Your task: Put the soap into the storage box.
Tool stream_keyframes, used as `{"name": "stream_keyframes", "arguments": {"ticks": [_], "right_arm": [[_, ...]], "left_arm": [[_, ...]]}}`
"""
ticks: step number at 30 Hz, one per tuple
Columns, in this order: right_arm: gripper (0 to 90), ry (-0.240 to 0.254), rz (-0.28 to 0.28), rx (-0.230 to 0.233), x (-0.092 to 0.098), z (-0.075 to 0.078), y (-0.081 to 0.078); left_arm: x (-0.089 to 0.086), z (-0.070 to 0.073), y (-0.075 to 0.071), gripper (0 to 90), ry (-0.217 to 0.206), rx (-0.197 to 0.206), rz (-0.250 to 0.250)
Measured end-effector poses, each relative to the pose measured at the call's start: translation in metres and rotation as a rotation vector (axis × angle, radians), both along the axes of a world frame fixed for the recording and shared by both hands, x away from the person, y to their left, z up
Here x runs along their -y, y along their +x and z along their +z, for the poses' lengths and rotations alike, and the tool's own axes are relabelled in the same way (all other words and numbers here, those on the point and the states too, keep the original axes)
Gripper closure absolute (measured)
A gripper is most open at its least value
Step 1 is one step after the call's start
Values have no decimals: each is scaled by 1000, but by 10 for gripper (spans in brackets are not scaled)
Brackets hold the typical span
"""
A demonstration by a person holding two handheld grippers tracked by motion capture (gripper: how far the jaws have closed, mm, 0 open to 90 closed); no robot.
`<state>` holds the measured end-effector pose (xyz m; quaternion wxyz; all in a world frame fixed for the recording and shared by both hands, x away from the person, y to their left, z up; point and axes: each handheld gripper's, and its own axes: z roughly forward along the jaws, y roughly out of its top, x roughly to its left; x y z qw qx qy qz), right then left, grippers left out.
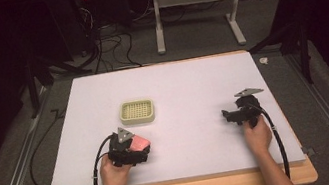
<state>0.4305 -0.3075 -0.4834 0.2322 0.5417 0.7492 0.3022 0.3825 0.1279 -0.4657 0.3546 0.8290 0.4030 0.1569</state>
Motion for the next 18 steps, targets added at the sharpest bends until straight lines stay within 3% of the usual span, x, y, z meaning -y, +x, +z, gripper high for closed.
{"name": "stream_keyframes", "arguments": {"ticks": [18], "right_arm": [[146,0,0,0,0,0,0]], "left_arm": [[3,19,6,138,4,28,3]]}}
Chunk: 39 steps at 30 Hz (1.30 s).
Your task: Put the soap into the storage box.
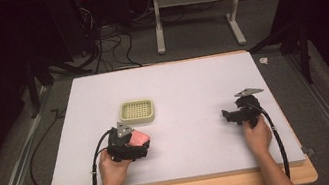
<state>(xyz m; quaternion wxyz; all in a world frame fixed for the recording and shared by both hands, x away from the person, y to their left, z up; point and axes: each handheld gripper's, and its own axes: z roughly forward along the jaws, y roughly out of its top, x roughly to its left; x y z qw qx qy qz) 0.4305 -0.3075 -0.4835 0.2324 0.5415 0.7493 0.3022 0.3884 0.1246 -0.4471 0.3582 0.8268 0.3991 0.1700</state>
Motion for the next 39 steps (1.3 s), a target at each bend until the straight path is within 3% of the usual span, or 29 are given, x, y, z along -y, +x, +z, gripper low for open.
{"name": "stream_keyframes", "arguments": {"ticks": [22,23,25,32,39], "right_arm": [[146,-1,0,1,0,0,0],[146,-1,0,1,0,0,0],[146,-1,-1,1,0,0,0],[146,-2,0,1,0,0,0],[146,-2,-1,1,0,0,0]], "left_arm": [[14,14,25,138,-41,-7,17],[16,15,26,138,-13,7,30],[17,16,29,138,-3,4,32],[14,21,38,138,-34,1,64],[14,24,53,138,-25,-5,90]]}}
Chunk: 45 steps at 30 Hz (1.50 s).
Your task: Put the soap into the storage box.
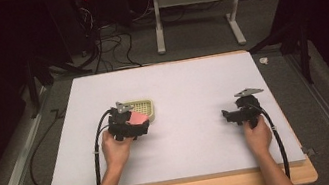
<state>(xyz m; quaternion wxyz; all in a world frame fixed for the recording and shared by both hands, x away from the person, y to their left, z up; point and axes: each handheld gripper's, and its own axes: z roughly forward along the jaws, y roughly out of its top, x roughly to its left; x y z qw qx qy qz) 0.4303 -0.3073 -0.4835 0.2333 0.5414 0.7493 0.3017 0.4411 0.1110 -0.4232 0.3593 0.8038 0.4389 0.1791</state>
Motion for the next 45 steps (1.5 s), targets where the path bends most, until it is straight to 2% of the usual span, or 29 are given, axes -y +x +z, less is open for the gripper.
{"name": "stream_keyframes", "arguments": {"ticks": [3,5,6,12,18,19,20,23,24,28,36,45], "right_arm": [[146,0,1,0,0,0,0],[146,0,1,0,0,0,0],[146,0,1,0,0,0,0],[146,0,1,0,0,0,0],[146,1,1,-1,0,0,0],[146,1,1,-1,0,0,0],[146,1,1,-1,0,0,0],[146,1,1,0,0,0,0],[146,1,1,-1,0,0,0],[146,2,0,-1,0,0,0],[146,1,1,-1,0,0,0],[146,1,1,0,0,0,0]], "left_arm": [[0,0,4,138,-13,-9,9],[1,-1,9,138,9,-3,22],[2,-2,14,138,-5,-15,22],[4,-5,25,138,-18,-35,40],[9,-8,38,138,4,-58,68],[9,-8,39,138,0,-60,70],[8,-9,43,138,-28,-68,82],[7,-11,46,138,-36,-81,93],[6,-15,48,138,-28,-97,104],[6,-20,52,138,-11,-104,121],[10,-24,53,137,3,-108,114],[10,-25,55,137,1,-104,122]]}}
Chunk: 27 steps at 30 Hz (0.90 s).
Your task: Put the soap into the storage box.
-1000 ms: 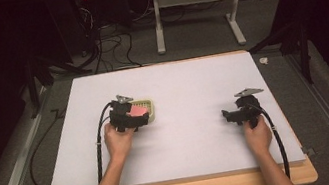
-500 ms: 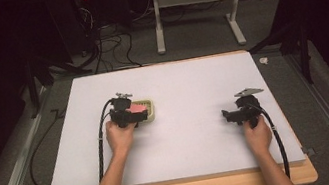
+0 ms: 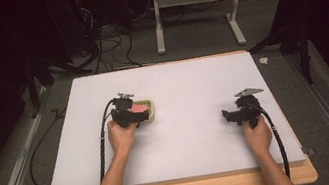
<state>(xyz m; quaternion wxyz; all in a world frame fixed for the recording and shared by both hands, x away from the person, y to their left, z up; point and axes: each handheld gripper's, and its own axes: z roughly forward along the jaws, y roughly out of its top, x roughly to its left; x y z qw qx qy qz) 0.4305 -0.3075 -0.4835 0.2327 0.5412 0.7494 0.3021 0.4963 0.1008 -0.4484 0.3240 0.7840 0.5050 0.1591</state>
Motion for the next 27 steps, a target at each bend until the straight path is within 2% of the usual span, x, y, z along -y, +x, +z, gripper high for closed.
{"name": "stream_keyframes", "arguments": {"ticks": [6,7,9,14,18,21,27], "right_arm": [[146,1,0,-1,0,0,0],[145,0,0,0,0,0,0],[146,0,0,0,0,0,0],[145,0,0,0,0,0,0],[146,0,0,0,0,0,0],[146,0,0,0,0,0,0],[146,0,0,-1,0,0,0]], "left_arm": [[0,-1,1,133,-6,12,8],[1,-1,0,133,9,29,9],[3,-1,-1,131,24,38,7],[1,0,-1,130,18,36,9],[1,3,-2,118,7,54,9],[1,7,-4,115,-16,66,9],[2,10,-8,117,1,76,-8]]}}
